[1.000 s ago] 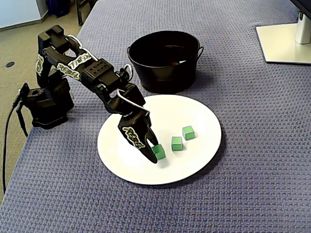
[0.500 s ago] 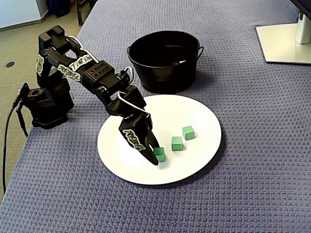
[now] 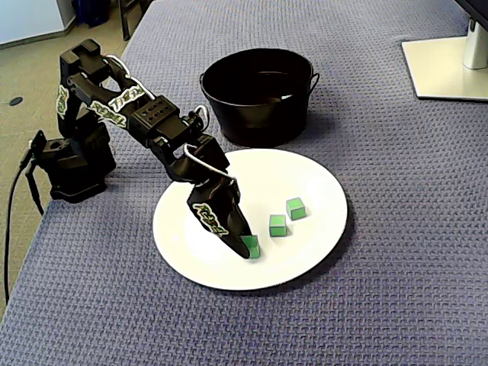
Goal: Pick up the items on the white plate and put them in the black container.
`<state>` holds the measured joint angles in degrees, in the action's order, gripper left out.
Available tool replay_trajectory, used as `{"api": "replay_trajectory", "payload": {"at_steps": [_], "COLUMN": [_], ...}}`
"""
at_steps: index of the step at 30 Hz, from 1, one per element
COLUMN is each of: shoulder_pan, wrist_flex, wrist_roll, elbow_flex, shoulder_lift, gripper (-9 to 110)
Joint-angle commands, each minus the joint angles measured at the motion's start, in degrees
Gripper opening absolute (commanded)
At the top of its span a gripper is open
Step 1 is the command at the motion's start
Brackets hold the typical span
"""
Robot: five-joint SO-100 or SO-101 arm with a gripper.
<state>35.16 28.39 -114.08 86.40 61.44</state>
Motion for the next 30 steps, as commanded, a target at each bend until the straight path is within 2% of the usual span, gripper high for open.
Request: {"api": "replay_trajectory", "payload": {"at_steps": [1, 10, 15, 24, 30], "shoulder_pan": [-0.5, -0.5, -0.9, -5.8, -15.6], "wrist_flex": [-0.8, -2.5, -0.9, -0.6, 7.9], "wrist_roll": [0.9, 2.0, 6.8, 38.8, 61.3], "elbow_flex": [0.6, 1.8, 2.5, 10.3, 7.8], "shoulder_lift": [1.5, 1.6, 6.4, 31.6, 48.2], "gripper": [2, 0, 0, 0, 0]}}
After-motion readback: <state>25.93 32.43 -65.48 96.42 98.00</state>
